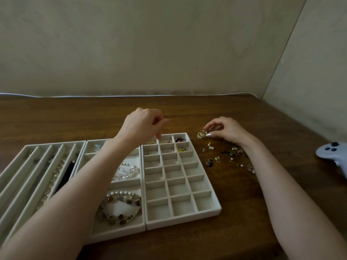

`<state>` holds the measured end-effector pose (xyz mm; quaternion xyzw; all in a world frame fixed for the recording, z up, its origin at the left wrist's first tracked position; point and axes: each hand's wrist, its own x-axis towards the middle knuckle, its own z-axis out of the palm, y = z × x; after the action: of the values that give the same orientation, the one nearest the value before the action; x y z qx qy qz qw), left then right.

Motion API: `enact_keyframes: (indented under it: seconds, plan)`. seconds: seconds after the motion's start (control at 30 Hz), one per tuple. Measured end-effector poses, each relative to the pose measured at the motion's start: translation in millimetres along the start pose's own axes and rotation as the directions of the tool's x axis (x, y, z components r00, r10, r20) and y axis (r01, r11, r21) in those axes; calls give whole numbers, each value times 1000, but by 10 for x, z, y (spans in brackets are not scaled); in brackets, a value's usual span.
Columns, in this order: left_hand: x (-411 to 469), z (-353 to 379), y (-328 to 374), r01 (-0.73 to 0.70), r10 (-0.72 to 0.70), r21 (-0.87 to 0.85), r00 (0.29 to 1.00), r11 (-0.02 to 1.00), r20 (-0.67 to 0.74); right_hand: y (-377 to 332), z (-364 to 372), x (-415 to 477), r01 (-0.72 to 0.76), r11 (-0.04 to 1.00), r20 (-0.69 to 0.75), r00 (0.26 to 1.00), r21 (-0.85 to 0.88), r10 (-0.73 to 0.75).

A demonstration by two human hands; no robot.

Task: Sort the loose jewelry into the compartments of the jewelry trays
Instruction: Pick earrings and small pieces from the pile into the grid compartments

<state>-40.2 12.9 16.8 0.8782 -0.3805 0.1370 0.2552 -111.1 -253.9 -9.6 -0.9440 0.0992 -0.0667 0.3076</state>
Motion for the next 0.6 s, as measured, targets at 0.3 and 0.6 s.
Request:
enact_keyframes:
  seconds: [0.3,0.6]
  plan:
    - [-19,23,31,-24,24,-8,1000,1000,-1,35,36,30,-110,965,-98,991,-236,89]
    - [-18,46,73,-6,11,-151,999,988,37,-17,48,11,-121,991,-116,985,56,126]
